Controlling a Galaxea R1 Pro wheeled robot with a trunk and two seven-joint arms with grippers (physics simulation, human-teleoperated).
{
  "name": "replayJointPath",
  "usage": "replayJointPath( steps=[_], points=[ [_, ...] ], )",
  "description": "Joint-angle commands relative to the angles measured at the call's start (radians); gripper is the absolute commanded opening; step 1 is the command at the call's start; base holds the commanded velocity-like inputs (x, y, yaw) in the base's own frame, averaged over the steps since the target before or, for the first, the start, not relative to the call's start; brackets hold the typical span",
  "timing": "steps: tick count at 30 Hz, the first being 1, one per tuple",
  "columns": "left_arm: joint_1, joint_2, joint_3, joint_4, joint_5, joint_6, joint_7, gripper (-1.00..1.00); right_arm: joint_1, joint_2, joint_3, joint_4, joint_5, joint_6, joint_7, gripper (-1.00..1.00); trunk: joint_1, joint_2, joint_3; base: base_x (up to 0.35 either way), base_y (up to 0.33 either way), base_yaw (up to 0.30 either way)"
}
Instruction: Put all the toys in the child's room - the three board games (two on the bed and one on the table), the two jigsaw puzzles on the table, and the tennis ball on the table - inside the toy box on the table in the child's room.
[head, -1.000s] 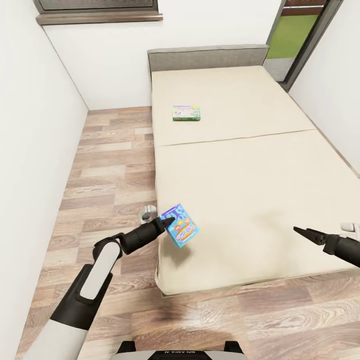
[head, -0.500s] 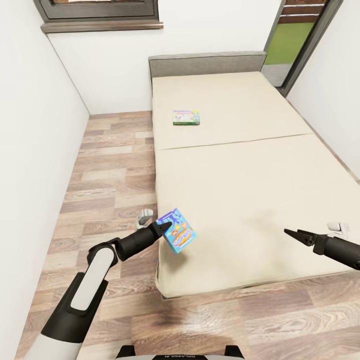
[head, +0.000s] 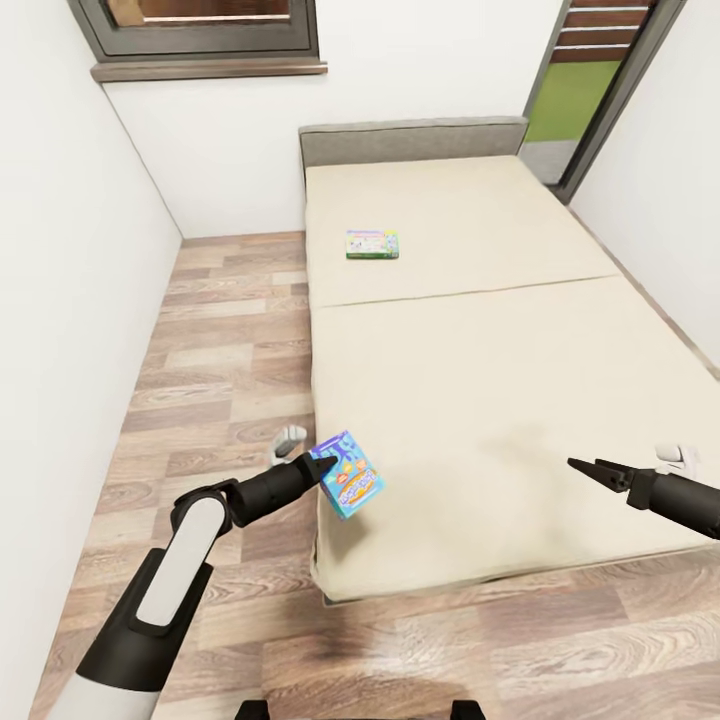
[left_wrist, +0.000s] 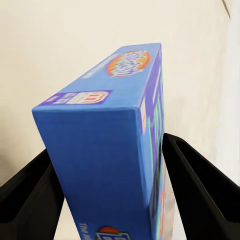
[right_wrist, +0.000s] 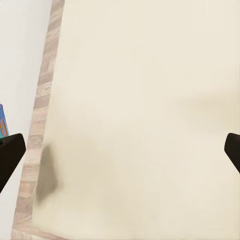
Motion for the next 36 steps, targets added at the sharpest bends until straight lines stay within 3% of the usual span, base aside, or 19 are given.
replayJointPath(
  steps=[1,4,17,36],
  points=[
    [-0.001,0.001,-0.002,-0.007,0.011,0.002,0.019,-1.0,-0.001,0.0,-0.001,0.0,-0.004,0.007,0.0,1.0,0.0,0.0,0.001,0.0,0.0,0.0],
    [-0.001,0.001,-0.002,-0.02,0.011,0.004,0.031,-1.0,-0.001,0.002,0.0,0.0,-0.004,0.007,0.0,1.0,0.0,0.0,0.006,0.0,0.0,0.0],
    [-0.01,-0.006,0.005,-0.07,0.022,0.007,0.055,-1.0,-0.001,0.005,0.002,-0.001,-0.004,0.007,0.0,1.0,-0.05,0.091,0.068,0.0,0.0,0.0],
    [-0.018,-0.013,0.007,-0.076,0.026,0.006,0.056,-1.0,-0.001,0.006,0.004,0.0,-0.004,0.007,0.0,1.0,-0.123,0.224,0.158,0.0,0.0,0.0]
  ],
)
